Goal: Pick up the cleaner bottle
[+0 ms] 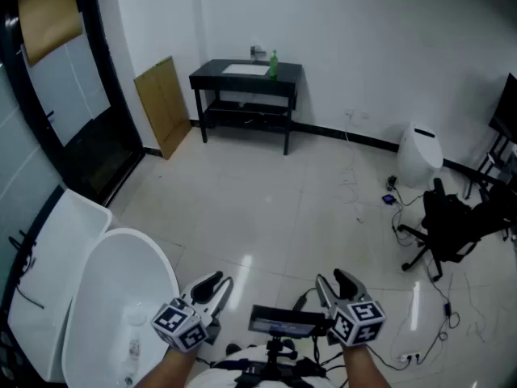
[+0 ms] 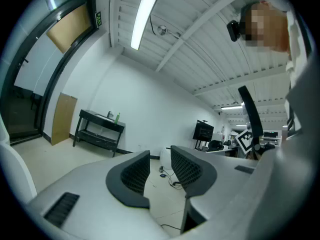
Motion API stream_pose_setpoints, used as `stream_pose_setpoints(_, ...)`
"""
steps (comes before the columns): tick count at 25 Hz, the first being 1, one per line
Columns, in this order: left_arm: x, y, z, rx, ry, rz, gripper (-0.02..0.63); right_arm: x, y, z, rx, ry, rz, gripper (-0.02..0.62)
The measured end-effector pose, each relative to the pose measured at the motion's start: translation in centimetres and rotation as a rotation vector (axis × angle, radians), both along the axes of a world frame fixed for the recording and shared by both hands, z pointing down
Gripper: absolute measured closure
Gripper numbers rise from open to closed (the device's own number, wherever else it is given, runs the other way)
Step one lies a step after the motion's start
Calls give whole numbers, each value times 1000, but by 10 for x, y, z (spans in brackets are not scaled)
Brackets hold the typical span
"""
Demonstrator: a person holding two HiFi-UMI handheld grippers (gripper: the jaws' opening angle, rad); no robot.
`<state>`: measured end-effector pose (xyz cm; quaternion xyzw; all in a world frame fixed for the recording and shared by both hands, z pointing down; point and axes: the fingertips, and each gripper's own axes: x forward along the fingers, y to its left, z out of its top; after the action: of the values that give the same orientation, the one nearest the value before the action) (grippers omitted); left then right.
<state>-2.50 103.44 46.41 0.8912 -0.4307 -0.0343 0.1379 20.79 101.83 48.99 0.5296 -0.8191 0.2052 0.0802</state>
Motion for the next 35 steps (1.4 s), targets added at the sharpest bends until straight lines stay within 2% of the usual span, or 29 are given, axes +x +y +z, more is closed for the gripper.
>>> stream_pose_setpoints(14,-2,-14,-20,10,-14,-24,488,19,-16,-16,41,16,35,399)
stream_pose_setpoints(35,52,-28,-14,-18,-26,-26,488,51,-35,-15,49,8,-37,399)
